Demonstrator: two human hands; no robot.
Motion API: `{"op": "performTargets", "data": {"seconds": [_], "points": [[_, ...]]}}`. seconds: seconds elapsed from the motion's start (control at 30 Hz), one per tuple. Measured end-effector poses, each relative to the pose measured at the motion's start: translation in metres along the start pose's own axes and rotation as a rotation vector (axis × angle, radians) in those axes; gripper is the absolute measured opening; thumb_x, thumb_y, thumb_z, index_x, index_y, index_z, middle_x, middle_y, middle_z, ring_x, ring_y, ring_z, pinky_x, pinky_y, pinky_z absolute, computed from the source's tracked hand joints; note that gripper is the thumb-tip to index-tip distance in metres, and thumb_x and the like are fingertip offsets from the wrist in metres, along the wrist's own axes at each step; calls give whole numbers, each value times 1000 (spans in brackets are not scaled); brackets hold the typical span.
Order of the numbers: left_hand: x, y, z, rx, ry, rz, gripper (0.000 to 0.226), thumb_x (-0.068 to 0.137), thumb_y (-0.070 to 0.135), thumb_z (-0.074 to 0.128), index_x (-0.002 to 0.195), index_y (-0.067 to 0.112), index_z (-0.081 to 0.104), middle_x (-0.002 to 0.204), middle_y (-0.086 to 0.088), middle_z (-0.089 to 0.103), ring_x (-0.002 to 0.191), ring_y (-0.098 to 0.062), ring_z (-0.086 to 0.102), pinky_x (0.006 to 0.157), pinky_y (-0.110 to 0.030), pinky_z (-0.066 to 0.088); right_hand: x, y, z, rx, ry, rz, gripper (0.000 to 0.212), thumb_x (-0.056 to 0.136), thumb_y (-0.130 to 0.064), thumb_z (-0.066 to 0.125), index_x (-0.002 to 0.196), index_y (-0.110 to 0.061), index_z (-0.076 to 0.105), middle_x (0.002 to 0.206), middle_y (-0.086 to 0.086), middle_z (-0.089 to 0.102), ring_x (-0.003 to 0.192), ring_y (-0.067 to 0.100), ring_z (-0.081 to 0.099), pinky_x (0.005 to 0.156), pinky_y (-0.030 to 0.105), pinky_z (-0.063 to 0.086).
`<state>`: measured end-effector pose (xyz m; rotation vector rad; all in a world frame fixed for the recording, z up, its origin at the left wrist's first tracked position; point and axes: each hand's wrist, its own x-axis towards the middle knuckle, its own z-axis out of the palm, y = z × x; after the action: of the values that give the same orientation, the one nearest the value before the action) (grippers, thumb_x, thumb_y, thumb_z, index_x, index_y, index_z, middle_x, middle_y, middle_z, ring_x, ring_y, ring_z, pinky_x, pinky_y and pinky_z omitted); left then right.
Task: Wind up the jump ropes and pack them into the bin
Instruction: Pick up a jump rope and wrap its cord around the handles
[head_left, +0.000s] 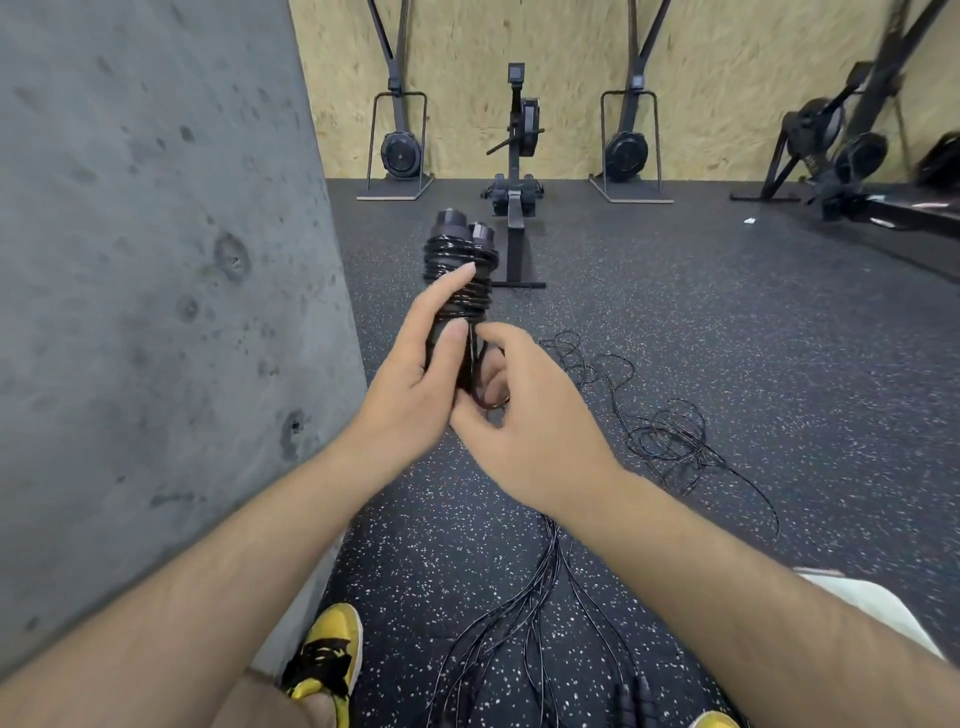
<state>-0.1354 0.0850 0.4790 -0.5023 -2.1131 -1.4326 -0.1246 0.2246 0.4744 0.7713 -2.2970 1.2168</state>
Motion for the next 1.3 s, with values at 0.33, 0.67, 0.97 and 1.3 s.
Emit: {"op": "performTargets", "data": {"seconds": [0.33,0.67,0.97,1.3], "points": [[-2,19,5,-536,-38,-304,38,110,19,39,137,43,50,127,16,66,104,-10,68,80,-46,58,10,8,-23,-192,36,-288,63,99,-33,52,154,-10,31,124,5,35,105,25,47,91,41,51],[2,12,0,-779,-92,-386,58,88,1,35,132,36,51,114,-13,71,91,-33,69,62,-41,57,13,7,-49,67,230,-241,26,98,-11,60,121,-20,51,101,-7,71,101,12,65,89,24,48],[5,4,2,-795,-121,-417,76,72,-8,52,132,38,48,115,-8,71,89,-31,69,64,-42,60,12,21,-56,-164,197,-426,21,92,-9,71,112,-4,74,89,-1,73,83,21,59,84,28,48],[6,5,6,-876,-177,-424,79,79,-8,66,141,38,46,132,-18,62,99,-38,70,68,-46,59,12,30,-59,-353,109,-336,15,96,-18,65,88,-10,76,73,-2,65,74,24,55,71,39,49]]}}
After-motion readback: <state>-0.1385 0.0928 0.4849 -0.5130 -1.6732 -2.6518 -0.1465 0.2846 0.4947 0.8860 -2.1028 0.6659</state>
